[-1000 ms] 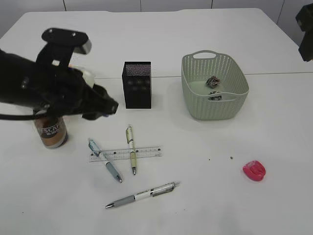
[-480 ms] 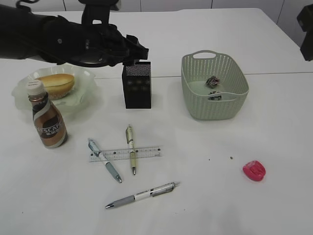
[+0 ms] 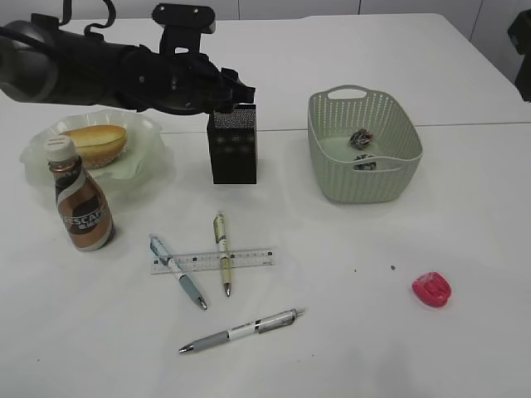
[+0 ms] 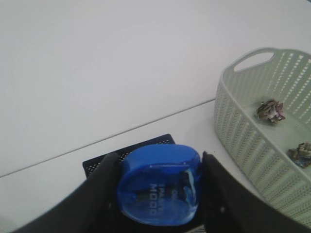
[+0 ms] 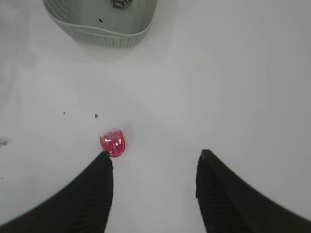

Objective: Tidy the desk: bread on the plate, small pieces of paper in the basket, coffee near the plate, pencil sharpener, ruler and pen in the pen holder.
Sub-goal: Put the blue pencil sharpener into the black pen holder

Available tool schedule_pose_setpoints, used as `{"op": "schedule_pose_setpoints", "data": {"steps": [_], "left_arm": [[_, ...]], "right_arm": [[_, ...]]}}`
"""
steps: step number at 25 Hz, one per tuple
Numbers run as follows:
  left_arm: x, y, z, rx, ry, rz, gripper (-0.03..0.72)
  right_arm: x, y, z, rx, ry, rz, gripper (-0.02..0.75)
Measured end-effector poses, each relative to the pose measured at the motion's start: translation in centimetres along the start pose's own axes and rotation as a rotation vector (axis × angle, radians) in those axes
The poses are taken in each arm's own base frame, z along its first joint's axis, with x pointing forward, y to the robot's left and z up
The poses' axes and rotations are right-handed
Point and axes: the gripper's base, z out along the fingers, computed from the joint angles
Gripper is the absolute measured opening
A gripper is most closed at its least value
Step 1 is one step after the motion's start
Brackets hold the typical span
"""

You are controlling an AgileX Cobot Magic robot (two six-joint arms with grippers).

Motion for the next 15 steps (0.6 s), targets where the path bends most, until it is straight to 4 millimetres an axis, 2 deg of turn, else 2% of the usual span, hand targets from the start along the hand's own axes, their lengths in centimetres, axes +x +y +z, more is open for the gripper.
{"op": "schedule_pose_setpoints", "data": {"steps": [7,15], "left_arm": [[1.5,0.8,1.7,-0.014,0.032,-0.005,0.340],[1.0,0.7,1.8,-0.013,0.010,-0.003,0.349]], "right_arm": [[0.0,0.0,0.0,0.005,0.000,-0.002,0.405],[0.0,-0.1,0.0,0.012,-0.001,-0.004,0.405]]}}
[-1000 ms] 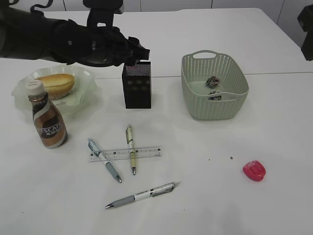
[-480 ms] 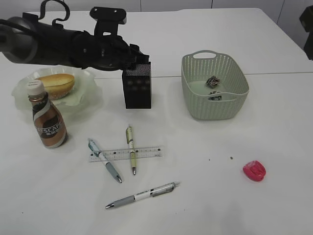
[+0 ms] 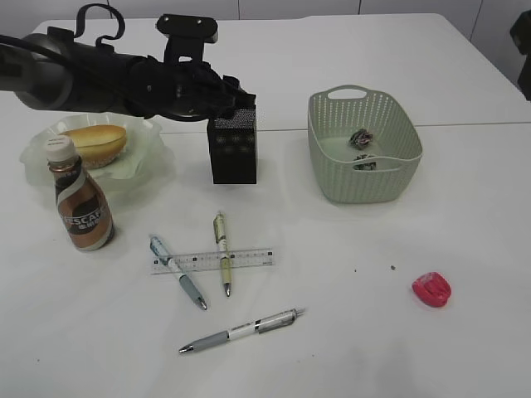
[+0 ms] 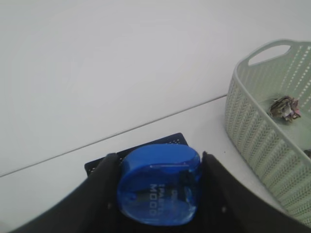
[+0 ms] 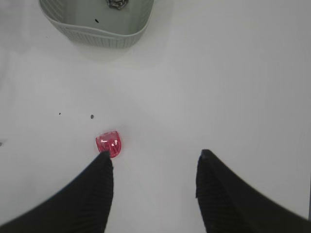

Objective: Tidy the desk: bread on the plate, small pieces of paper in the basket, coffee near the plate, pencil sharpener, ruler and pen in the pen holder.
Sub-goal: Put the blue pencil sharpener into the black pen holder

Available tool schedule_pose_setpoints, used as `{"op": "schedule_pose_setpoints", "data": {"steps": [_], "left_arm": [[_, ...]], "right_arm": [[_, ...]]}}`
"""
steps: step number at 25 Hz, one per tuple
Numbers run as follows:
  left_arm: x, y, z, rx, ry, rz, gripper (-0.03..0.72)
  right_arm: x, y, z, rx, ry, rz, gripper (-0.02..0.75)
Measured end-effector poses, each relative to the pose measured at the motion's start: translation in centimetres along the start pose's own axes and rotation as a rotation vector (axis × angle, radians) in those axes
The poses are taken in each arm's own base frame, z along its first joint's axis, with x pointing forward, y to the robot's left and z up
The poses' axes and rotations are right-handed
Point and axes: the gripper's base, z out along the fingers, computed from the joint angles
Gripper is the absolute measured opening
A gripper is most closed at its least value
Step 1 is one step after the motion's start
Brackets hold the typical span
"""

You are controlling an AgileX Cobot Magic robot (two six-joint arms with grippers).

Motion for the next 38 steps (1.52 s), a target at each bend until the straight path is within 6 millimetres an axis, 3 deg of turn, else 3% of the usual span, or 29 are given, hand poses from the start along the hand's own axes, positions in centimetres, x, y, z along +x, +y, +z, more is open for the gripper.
{"op": "schedule_pose_setpoints", "data": {"steps": [14,26,32,38], "left_arm": [[0.0,1.1,0.0,-0.020,0.008,-0.012,0.419],[0.9,1.1,-0.2,-0.021,0.116,-0.013,0.422],[-2.9,0.5,-4.2,-0.010,0.208,-0.011,0.422],[-5.6,-0.1,-8.6,-0.003,0.454,0.004,0.417]], "right_arm": [[0.0,0.0,0.0,0.000,0.000,0.000,0.405],[0.0,0.0,0.0,0.000,0.000,0.000,0.405],[0.0,0.0,0.0,0.000,0.000,0.000,0.405],[0.0,0.0,0.0,0.001,0.000,0.000,0.405]]}}
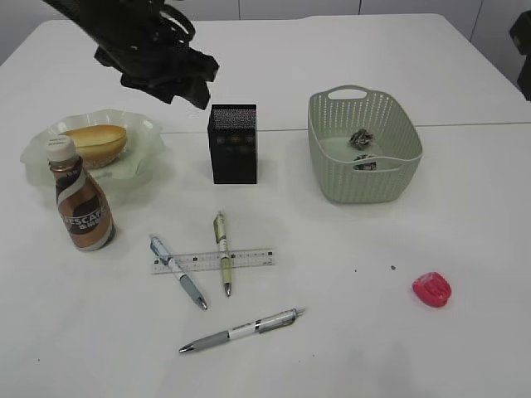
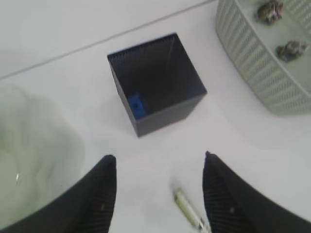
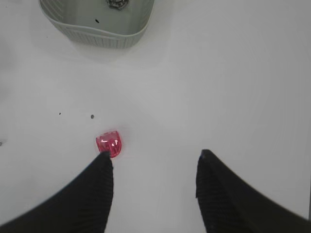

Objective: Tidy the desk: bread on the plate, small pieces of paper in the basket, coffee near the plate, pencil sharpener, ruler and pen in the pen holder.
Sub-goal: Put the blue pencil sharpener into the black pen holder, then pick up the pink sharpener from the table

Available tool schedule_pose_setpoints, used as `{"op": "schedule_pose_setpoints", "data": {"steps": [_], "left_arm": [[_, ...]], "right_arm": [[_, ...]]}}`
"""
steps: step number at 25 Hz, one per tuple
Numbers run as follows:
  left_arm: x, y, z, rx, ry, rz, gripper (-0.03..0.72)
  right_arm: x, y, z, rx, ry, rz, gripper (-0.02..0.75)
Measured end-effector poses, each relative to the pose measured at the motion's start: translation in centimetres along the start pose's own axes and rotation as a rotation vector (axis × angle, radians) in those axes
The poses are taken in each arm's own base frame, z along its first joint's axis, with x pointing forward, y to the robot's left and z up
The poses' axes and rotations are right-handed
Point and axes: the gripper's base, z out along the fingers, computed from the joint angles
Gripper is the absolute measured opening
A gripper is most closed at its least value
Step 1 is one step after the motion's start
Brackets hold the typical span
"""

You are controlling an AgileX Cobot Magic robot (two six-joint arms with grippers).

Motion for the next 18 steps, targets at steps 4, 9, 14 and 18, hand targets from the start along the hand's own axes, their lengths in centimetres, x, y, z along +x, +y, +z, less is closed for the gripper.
{"op": "schedule_pose_setpoints", "data": {"steps": [4,9,14,18], "left_arm": [[0.5,0.0,-2.5,-0.021,0.200,0.021,0.416],[1.5,0.0,-3.5,-0.031,0.354,0.025,0.414],[1.3,-0.4,-5.1,0.002,0.335,0.009,0.414],[0.5,-0.9,-9.1,0.029,0.248,0.004,0.414]], "right_arm": [[0.0,0.1,0.0,-0.016,0.001,0.005,0.405],[0.1,0.8,0.0,-0.085,0.008,0.033,0.405],[0.3,1.2,0.2,-0.120,0.024,0.043,0.405],[1.3,1.5,1.8,-0.126,0.086,0.037,0.405]]}}
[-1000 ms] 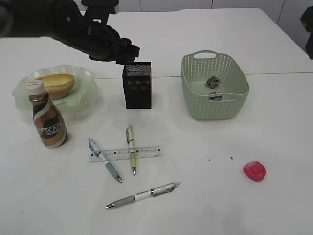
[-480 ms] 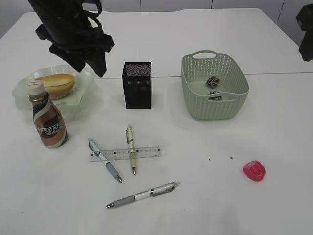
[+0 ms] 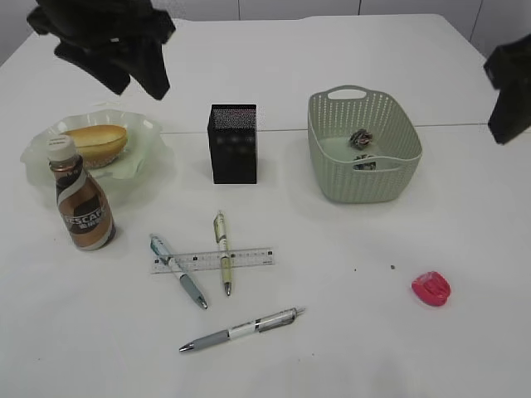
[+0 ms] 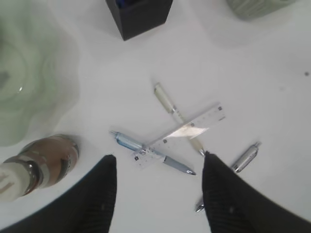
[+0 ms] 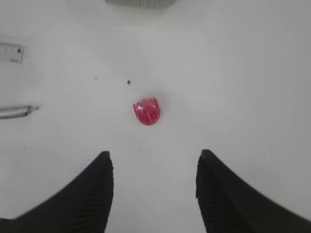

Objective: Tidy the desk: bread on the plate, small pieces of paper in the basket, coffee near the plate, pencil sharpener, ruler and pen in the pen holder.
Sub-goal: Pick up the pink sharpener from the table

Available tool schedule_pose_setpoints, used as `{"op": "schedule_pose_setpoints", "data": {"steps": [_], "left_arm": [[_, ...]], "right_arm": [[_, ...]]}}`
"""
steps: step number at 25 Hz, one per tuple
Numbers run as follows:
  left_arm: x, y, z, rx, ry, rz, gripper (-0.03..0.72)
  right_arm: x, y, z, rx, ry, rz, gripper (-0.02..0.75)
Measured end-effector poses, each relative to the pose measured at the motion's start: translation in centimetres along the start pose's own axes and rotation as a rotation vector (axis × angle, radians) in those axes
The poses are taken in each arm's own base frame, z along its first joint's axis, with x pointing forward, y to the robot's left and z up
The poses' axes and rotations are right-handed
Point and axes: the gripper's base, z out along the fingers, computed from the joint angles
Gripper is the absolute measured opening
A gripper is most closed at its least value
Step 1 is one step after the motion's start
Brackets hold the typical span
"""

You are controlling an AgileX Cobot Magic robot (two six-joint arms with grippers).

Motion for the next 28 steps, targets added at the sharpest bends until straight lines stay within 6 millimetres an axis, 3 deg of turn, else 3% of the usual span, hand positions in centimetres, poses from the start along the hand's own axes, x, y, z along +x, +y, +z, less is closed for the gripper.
{"op": "schedule_pose_setpoints", "data": {"steps": [4,10,15,20,28], "left_arm": [[1.7,-0.9,-5.5,0.062,-0.102,-0.010,0.414],[8.1,-1.7,-11.7,0.126,-0.166,-0.017,0.413],[13.0,-1.8,-15.0,0.139,-0.223,-0.040,0.413],[16.5,-2.0,-18.2,0.150,-0.320,-0.038,0.413],[18.5,-2.0,-20.2,0.154,-0.388,-0.031,0.413]], "right_arm": [[2.1,0.1,2.9,0.004,0.126,-0.033,0.405],[3.6,0.3,6.1,0.000,0.151,-0.067,0.405],[2.8,0.5,8.1,-0.003,0.143,-0.082,0.405],[2.4,0.8,11.6,-0.001,0.230,-0.091,0.410],[1.7,1.3,17.7,-0.017,0.268,-0.178,0.507]]}}
